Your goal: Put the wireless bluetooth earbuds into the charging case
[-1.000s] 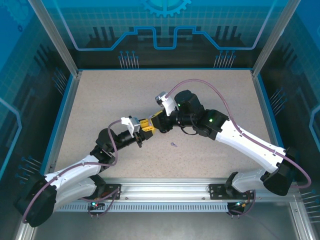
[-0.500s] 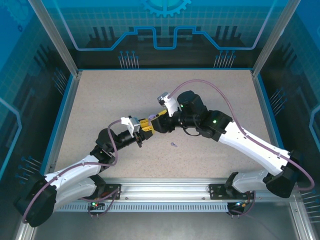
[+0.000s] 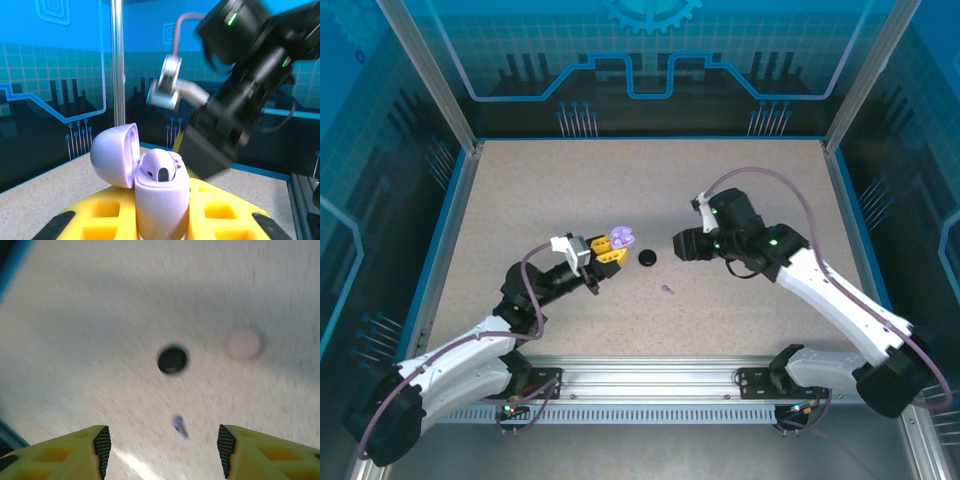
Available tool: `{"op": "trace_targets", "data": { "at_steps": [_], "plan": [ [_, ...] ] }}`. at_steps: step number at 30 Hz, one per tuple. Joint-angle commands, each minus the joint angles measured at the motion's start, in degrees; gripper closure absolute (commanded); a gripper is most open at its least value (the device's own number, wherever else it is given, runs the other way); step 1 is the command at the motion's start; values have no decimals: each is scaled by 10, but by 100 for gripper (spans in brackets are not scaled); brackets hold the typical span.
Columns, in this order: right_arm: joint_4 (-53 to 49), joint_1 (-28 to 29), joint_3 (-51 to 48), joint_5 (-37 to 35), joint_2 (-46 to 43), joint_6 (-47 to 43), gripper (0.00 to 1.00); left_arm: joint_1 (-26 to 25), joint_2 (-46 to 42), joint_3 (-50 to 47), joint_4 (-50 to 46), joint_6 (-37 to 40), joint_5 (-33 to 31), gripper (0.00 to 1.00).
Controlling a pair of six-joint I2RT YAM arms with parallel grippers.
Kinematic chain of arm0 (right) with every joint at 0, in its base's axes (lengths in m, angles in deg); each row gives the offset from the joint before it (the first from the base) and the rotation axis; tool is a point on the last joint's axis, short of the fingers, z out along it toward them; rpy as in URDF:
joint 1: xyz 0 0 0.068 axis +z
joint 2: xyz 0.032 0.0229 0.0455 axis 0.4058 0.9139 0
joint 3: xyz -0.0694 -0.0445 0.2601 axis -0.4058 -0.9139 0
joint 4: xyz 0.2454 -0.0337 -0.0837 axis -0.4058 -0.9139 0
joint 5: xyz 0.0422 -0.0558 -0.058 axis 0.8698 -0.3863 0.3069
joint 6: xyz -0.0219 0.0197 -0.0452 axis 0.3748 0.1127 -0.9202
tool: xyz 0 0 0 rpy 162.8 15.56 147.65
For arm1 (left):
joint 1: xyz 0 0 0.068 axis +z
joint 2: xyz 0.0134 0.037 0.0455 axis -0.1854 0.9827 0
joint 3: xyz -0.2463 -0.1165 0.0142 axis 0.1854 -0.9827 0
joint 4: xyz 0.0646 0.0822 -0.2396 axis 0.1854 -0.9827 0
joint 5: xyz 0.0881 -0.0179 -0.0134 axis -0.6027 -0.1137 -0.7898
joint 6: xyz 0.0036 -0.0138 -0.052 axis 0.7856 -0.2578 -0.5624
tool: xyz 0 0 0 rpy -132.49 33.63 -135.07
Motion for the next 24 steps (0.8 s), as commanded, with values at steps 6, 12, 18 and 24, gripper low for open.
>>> {"op": "trace_targets", "data": {
  "at_steps": [6, 12, 18, 24],
  "plan": [
    [4, 30, -41, 46, 131, 31, 41, -3, -54, 1, -42, 26, -21, 100],
    [-10, 61, 0, 37, 238, 3, 43, -2, -61, 5, -54, 31, -22, 100],
    [-86, 89, 80, -23, 332, -24, 44, -3, -61, 4, -58, 31, -23, 100],
    [-117, 98, 127, -44, 388, -32, 47, -3, -63, 2, -59, 31, -23, 100]
  ]
}}
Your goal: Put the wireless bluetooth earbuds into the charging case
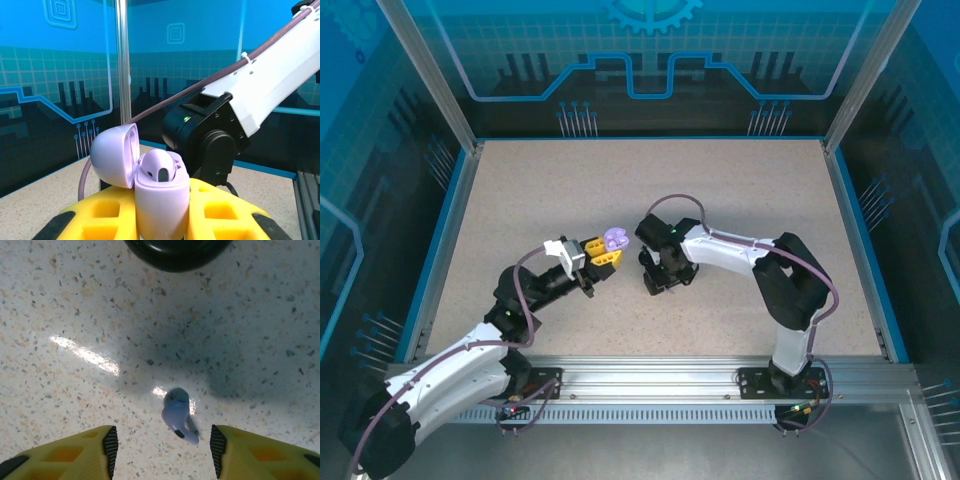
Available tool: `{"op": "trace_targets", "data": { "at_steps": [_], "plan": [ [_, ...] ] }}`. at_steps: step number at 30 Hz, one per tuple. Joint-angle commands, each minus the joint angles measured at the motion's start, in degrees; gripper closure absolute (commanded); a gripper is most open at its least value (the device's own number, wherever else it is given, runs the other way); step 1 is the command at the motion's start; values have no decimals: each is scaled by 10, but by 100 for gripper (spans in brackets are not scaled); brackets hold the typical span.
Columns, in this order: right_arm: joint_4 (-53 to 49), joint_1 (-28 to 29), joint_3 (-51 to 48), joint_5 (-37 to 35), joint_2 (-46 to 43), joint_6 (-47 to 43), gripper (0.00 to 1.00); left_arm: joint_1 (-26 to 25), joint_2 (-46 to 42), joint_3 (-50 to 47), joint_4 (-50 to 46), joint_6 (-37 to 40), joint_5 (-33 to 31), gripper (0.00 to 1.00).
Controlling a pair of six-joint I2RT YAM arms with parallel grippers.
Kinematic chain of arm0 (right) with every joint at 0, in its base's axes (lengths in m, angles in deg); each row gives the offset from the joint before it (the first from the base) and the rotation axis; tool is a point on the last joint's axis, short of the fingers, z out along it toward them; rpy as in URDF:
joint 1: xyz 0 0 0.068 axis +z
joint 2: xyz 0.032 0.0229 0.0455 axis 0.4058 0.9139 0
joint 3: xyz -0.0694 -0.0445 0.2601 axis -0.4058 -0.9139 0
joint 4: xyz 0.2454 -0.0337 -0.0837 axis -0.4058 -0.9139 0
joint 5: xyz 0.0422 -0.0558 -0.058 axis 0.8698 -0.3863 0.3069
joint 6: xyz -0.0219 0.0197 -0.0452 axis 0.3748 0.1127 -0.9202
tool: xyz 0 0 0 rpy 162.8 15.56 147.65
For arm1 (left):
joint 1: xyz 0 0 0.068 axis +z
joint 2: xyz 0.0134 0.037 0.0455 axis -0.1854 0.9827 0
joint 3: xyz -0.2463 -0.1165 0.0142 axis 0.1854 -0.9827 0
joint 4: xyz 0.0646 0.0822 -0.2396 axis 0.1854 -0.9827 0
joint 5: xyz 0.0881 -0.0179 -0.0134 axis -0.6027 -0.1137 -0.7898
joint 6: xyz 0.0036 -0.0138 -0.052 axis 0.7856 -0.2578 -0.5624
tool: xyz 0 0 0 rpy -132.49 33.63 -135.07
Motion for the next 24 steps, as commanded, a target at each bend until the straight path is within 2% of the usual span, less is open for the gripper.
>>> {"op": "trace_targets", "data": {
  "at_steps": [1, 8, 24],
  "plan": [
    [-49, 8, 28, -23, 32, -13, 48, -3, -9, 2, 5, 14, -10, 100],
    [-77, 18, 62, -43, 73, -22, 54, -3, -13, 0, 2, 15, -11, 100],
    [-68, 18, 58, -43, 105, -16, 70, -3, -18, -3, -1, 12, -12, 100]
  ]
}}
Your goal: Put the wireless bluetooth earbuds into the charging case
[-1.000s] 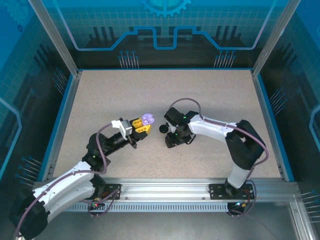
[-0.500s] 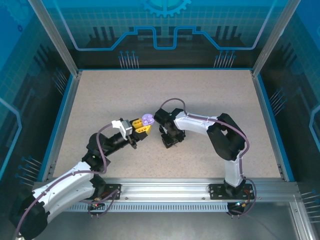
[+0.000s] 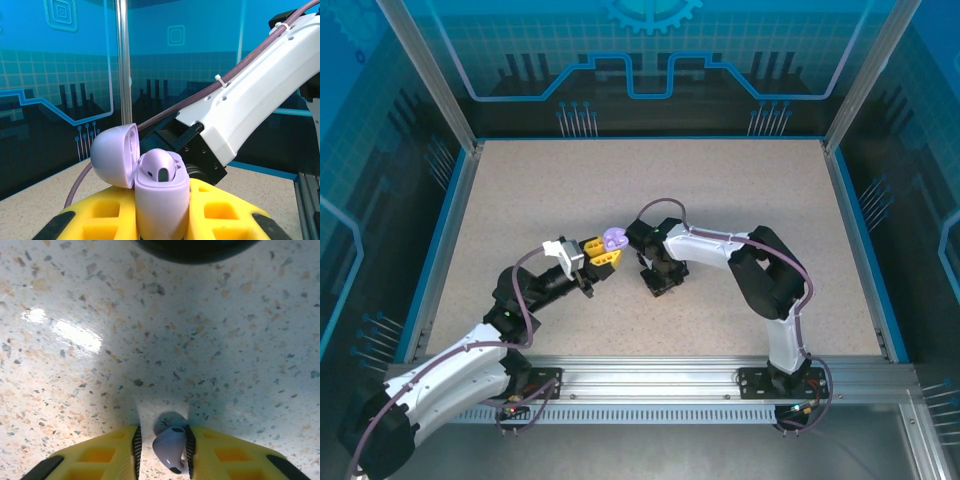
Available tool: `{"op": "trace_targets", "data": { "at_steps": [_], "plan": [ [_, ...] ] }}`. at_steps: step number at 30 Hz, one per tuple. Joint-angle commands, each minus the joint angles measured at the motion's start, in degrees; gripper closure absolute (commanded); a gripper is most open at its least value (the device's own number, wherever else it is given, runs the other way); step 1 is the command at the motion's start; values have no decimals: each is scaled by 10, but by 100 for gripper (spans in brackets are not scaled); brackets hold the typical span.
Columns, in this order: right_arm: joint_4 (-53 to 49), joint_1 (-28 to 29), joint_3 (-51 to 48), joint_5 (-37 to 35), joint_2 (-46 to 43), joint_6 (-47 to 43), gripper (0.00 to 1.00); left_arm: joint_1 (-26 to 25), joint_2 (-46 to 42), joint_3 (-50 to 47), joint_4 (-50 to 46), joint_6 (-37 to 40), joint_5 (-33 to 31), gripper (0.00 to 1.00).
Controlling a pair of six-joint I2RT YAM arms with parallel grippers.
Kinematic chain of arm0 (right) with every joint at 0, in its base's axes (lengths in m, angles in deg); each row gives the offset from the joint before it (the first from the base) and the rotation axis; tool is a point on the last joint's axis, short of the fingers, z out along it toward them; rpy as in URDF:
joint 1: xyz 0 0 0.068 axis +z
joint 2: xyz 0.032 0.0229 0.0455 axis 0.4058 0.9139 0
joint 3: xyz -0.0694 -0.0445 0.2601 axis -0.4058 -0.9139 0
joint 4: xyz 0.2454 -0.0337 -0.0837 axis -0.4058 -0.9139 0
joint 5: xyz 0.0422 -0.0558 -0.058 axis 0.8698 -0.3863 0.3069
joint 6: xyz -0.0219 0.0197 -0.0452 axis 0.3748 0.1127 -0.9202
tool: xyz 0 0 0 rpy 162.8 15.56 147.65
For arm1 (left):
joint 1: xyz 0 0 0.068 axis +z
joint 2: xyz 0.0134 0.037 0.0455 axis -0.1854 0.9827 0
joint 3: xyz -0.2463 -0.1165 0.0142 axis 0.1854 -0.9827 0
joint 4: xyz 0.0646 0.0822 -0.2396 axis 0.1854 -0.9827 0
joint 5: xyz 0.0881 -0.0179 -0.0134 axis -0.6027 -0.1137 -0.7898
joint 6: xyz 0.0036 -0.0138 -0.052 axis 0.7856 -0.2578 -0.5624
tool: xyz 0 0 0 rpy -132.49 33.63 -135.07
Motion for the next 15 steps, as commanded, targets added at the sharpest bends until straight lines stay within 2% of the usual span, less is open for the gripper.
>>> {"op": "trace_targets", "data": {
  "at_steps": [1, 8, 15],
  "plan": [
    [-12, 4, 0, -8, 28, 0, 71, -3, -13, -2, 0, 10, -11, 100],
    [-19, 3, -4, -12, 20, 7, 77, -3, -23, -2, -8, 13, -13, 100],
    [-29, -3, -12, -12, 0, 9, 72, -3, -22, -2, -10, 12, -12, 100]
  ]
}}
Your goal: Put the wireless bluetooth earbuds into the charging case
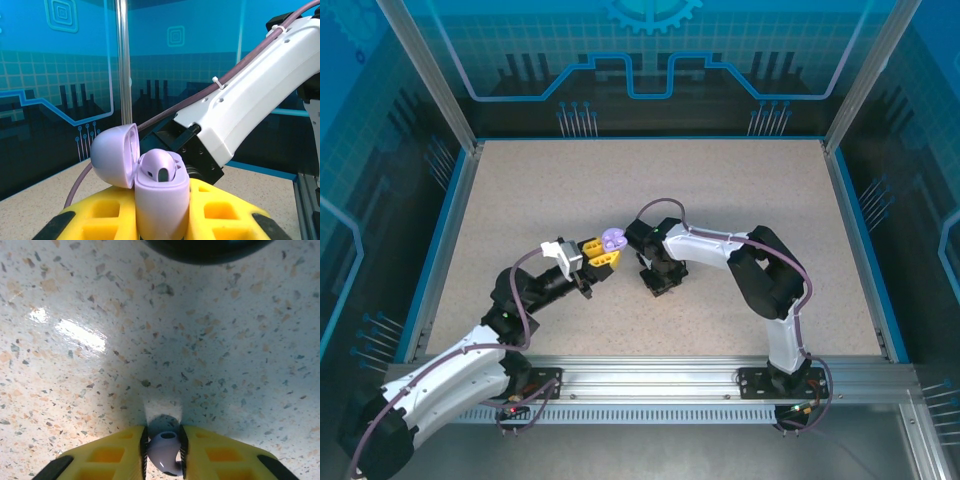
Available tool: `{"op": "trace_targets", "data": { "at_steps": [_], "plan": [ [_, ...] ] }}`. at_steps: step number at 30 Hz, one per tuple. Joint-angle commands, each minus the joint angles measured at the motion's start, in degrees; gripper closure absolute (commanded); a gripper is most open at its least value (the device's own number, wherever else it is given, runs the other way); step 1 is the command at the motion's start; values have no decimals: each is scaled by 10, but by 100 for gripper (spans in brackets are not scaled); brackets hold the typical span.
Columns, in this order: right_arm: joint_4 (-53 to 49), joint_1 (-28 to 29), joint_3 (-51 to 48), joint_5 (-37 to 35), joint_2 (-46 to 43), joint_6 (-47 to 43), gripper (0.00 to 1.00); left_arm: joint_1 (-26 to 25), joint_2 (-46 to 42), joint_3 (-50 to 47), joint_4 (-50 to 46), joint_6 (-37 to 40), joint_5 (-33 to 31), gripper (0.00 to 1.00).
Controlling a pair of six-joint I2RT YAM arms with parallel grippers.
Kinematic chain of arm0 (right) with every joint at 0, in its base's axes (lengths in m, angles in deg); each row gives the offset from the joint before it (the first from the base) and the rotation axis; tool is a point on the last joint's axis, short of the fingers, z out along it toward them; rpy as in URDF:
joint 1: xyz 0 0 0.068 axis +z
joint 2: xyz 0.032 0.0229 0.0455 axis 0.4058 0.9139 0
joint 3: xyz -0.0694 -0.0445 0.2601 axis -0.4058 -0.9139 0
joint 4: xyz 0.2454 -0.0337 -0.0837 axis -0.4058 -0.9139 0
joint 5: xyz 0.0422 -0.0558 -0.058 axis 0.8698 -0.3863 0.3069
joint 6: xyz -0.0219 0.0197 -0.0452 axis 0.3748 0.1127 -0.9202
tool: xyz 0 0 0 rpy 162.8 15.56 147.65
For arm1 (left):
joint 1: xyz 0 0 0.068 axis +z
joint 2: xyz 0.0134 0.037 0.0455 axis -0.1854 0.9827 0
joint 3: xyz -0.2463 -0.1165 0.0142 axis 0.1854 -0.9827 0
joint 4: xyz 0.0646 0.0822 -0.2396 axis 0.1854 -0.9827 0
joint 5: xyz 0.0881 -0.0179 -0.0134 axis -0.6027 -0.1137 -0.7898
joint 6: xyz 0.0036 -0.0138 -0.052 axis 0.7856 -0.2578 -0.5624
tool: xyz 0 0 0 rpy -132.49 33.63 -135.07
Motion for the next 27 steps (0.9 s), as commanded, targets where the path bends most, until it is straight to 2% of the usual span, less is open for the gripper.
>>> {"op": "trace_targets", "data": {
  "at_steps": [1, 13, 27],
  "plan": [
    [-28, -5, -16, -14, -4, 5, 71, -3, -8, -2, 4, 11, -12, 100],
    [-41, -4, -30, 9, -22, 12, 68, -3, -7, -2, 3, 12, -13, 100],
    [-37, -2, -37, 34, -34, 15, 69, -3, -5, 1, 2, 12, -14, 100]
  ]
}}
